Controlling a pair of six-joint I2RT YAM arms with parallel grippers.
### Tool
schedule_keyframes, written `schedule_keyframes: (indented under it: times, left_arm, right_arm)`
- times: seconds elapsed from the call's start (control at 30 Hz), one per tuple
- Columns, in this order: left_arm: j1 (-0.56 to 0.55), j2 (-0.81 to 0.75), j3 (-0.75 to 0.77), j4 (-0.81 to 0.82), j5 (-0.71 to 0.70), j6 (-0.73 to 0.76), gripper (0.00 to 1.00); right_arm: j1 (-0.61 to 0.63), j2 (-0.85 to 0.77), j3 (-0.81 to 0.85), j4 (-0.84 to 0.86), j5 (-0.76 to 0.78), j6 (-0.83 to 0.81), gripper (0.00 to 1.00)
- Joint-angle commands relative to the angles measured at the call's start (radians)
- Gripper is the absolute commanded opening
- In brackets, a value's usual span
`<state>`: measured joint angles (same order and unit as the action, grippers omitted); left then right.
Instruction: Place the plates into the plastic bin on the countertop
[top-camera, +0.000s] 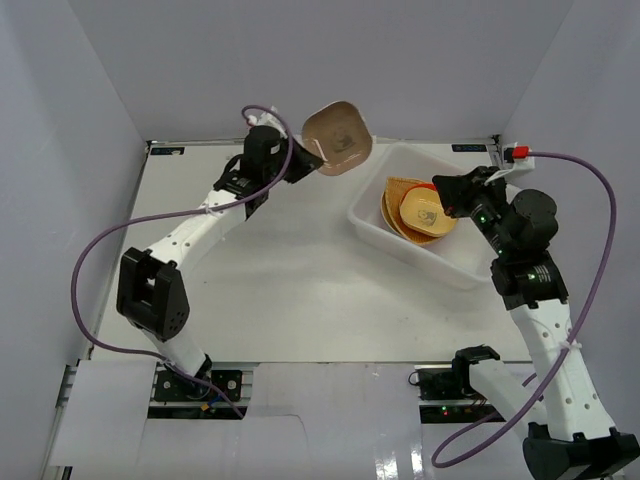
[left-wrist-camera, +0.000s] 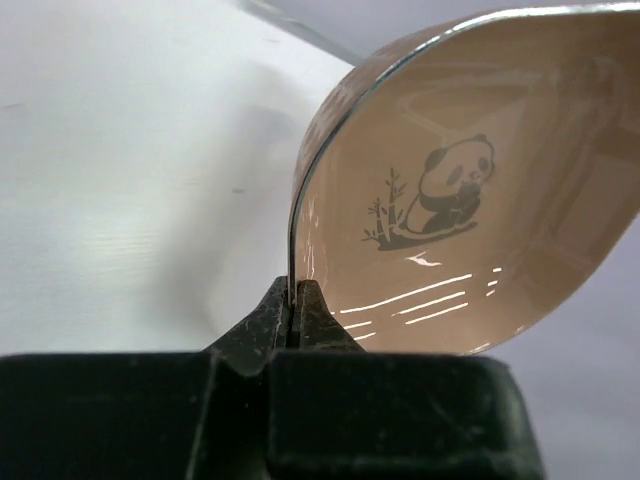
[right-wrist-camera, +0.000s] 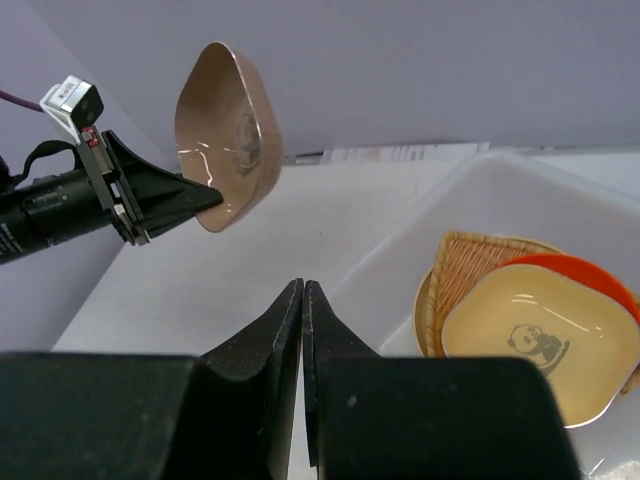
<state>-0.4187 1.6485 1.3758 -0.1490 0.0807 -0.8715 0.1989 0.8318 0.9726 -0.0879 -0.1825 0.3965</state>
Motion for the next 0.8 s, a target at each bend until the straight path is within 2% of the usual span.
schedule_keyframes:
  times: [0.0, 0.1, 0.13, 0.23, 0.27, 0.37, 0.5, 0.77]
  left_arm:
    - [-0.096, 0.081, 0.149, -0.041, 0.008, 0.065, 0.00]
    - [-0.198, 0.213, 0.314, -0.110, -0.015, 0.086, 0.00]
    - [-0.228, 0.252, 0.410, -0.125, -0.007, 0.085, 0.00]
    - [-0.274, 0.411, 0.572, -0.216, 0.007, 0.086, 0.00]
    - [-0.282, 0.450, 0.680, -0.262, 0.022, 0.086, 0.00]
    - [-0.319, 0.565, 0.836, -0.305, 0.022, 0.097, 0.00]
    - [-0.356, 0.649, 0.933, -0.339, 0.033, 0.091, 0.00]
    - [-0.379, 0.729, 0.979, -0.366, 0.033, 0.095, 0.00]
  right_arm:
    - [0.005, -0.046, 0.077, -0.041, 0.092, 0.018, 0.08]
    - [0.004, -0.071, 0.135, -0.078, 0.187, 0.016, 0.08]
    - [0.005, -0.083, 0.149, -0.091, 0.219, 0.007, 0.08]
    - [0.004, -0.091, 0.196, -0.116, 0.250, -0.007, 0.08]
    - [0.004, -0.089, 0.216, -0.137, 0.252, -0.019, 0.08]
    - [0.004, -0.102, 0.212, -0.153, 0.258, -0.031, 0.08]
    - [0.004, -0.117, 0.189, -0.156, 0.252, -0.031, 0.08]
    - [0.004, -0.126, 0.143, -0.142, 0.195, -0.010, 0.09]
